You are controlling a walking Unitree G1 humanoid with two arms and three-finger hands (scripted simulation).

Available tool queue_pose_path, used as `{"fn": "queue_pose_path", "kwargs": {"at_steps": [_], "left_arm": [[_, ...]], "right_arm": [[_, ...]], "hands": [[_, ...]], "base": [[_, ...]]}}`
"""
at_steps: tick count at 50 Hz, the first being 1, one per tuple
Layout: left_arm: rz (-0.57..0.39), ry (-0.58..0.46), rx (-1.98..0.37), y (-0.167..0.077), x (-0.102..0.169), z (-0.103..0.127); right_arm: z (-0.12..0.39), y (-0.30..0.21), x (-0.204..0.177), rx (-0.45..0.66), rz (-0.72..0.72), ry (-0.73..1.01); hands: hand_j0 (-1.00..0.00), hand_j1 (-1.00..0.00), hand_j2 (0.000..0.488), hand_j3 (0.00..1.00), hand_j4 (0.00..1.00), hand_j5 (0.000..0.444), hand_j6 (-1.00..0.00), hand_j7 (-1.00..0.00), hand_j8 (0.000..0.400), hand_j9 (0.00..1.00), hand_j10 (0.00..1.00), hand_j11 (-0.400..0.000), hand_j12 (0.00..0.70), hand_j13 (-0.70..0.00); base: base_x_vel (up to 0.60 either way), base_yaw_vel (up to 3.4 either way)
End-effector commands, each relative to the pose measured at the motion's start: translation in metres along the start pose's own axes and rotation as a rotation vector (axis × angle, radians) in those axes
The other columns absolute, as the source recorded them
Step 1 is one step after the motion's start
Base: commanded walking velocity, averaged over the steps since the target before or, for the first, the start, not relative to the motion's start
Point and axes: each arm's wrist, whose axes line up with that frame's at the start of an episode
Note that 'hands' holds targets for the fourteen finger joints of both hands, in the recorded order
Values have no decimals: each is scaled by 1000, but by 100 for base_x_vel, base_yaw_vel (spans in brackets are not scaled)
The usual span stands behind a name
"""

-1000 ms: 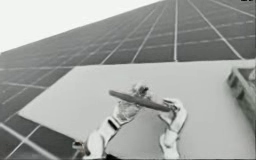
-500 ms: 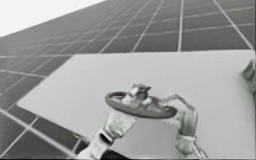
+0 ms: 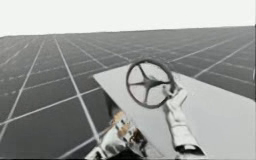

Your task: Pick up and drop off the object

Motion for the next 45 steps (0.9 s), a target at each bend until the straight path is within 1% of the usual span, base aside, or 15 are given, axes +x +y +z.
{"fn": "queue_pose_path", "kwargs": {"at_steps": [1,12,22,33,45], "left_arm": [[28,1,-8,5,-3,-1],[28,1,-8,5,-3,-1],[28,1,-8,5,-3,-1],[28,1,-8,5,-3,-1],[28,1,-8,5,-3,-1]], "right_arm": [[-9,9,-1,-7,24,37],[-9,9,-1,-7,24,37],[-9,9,-1,-7,24,37],[-9,9,-1,-7,24,37],[-9,9,-1,-7,24,37]], "hands": [[0,0,0,1000,1000,0,0,0,0,1000,1000,-400,0,-700],[0,0,0,1000,1000,0,0,0,0,1000,1000,-400,0,-700],[0,0,0,1000,1000,0,0,0,0,1000,1000,-400,0,-700],[0,0,0,1000,1000,0,0,0,0,1000,1000,-400,0,-700],[0,0,0,1000,1000,0,0,0,0,1000,1000,-400,0,-700]], "base": [[10,487],[11,444],[14,339],[19,243],[27,142]]}}
